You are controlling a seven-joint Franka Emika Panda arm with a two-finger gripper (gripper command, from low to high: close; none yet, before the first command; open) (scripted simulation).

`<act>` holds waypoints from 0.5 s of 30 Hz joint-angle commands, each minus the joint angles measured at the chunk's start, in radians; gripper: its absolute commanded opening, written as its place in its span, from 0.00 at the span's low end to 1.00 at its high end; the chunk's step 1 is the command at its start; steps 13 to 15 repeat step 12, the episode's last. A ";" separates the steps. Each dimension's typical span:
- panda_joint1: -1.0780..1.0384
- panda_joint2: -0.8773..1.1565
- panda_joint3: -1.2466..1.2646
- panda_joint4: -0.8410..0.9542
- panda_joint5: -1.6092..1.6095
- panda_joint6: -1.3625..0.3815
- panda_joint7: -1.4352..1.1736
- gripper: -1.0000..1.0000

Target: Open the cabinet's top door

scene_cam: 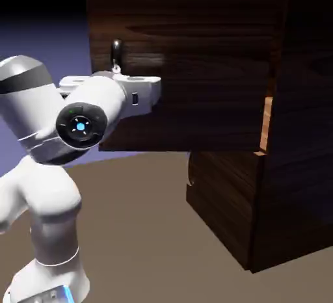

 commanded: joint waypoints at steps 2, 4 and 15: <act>0.064 0.000 -0.046 0.073 -0.046 -0.071 0.014 0.00; 0.128 0.000 -0.081 0.145 -0.080 -0.140 0.027 0.00; 0.325 0.002 -0.145 0.370 -0.144 -0.339 0.068 1.00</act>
